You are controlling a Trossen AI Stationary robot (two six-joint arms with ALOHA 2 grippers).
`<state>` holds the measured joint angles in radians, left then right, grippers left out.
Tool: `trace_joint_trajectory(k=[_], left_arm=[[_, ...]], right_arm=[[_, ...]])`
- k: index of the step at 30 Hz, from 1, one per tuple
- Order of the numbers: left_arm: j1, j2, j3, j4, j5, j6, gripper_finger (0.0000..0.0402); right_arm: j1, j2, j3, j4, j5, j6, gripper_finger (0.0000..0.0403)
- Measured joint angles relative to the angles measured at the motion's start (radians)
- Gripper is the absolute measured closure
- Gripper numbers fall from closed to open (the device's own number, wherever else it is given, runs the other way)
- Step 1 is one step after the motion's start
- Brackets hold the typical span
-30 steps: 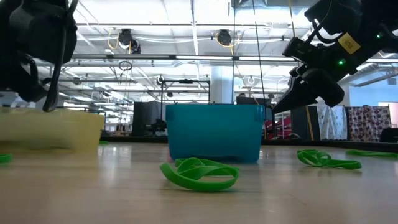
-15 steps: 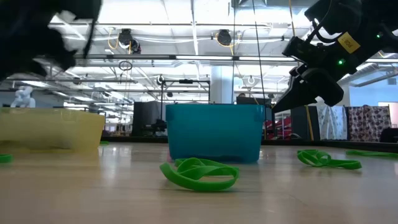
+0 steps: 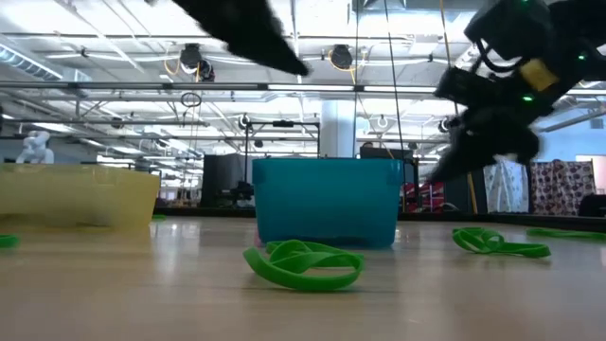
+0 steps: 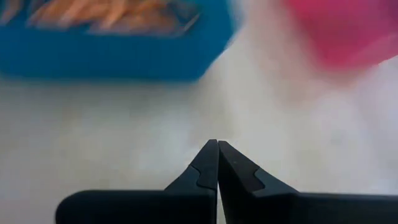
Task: Sort rubber bands into baskets
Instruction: Put the green rubber band into the red bin
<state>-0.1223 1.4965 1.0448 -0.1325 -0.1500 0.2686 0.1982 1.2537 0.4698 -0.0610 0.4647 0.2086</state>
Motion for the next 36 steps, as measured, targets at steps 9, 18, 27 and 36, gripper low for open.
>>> trace_joint_trajectory(k=[9,18,27,36], left_arm=[[0.34,0.04,-0.024,0.324,0.477,-0.102,0.0373],[0.281,0.272,0.017,0.538,0.403,0.02,0.0338],[0.169,0.292,0.041,0.487,0.115,0.167,0.0223],[0.188,0.1,0.02,-0.022,-0.042,0.145,0.0195]], right_arm=[[0.005,-0.038,0.038,-0.171,-0.344,0.192,0.0403],[0.024,-0.036,0.029,-0.264,-0.268,0.257,0.0399],[0.016,-0.019,0.029,-0.244,-0.203,0.243,0.0294],[-0.048,0.118,0.029,-0.125,-0.204,0.144,0.0197]])
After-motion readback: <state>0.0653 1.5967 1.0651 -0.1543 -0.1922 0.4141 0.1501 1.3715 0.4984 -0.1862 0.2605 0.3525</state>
